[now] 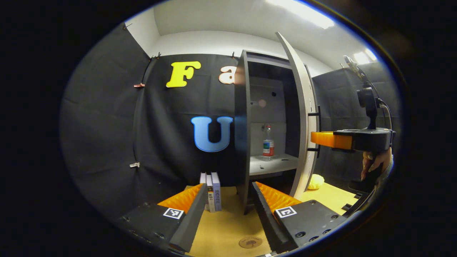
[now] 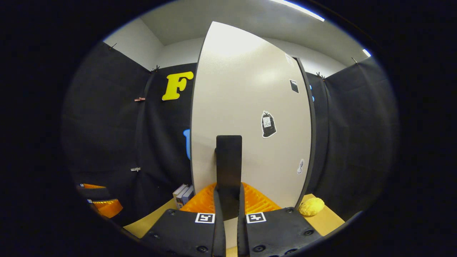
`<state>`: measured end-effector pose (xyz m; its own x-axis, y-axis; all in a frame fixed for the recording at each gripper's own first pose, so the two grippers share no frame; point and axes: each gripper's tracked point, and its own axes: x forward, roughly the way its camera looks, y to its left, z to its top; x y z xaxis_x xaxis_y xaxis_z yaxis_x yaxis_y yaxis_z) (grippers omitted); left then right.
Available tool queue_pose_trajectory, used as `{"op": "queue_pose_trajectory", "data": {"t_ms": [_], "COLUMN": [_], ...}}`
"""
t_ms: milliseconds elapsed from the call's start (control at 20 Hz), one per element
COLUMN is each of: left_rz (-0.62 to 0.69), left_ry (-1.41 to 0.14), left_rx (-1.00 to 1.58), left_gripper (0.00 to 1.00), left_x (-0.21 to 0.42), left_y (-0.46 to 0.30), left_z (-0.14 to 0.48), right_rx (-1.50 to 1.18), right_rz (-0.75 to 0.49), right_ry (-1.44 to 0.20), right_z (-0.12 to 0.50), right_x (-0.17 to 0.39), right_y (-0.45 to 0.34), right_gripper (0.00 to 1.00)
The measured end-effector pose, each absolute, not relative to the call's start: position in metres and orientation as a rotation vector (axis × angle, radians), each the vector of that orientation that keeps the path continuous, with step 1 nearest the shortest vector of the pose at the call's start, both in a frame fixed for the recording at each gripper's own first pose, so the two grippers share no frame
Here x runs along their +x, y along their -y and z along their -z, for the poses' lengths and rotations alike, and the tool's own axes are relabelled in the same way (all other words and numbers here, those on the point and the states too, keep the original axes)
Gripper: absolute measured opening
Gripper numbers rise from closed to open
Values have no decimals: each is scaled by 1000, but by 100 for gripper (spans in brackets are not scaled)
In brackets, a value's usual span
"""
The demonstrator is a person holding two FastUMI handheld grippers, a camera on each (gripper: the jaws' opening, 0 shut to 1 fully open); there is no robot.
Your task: Open the cabinet door with the right hand, grasp the bottle in the cabinet with the left hand and place it on the coaster, then close the cabinet door with the right hand.
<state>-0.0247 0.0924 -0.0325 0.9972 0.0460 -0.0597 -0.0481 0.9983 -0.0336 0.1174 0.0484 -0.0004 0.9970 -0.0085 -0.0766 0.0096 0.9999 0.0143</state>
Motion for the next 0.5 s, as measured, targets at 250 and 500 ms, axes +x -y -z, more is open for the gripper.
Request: {"op": "queue_pose_trajectory", "data": {"t_ms": [250, 500], "left_rz": [69, 162], "left_ry": [-59, -67], "left_rx": [-38, -44], "left_gripper": [78, 78], "left_x": [-17, -8], "left_y": [-57, -30], "left_z": [31, 35], "right_rx": [-2, 13], "right_rz": [86, 182], "right_ry": [-90, -100], "right_z": [-5, -9], "right_x": [86, 60], "right_y": [-17, 19], "right_gripper": [17, 16]}}
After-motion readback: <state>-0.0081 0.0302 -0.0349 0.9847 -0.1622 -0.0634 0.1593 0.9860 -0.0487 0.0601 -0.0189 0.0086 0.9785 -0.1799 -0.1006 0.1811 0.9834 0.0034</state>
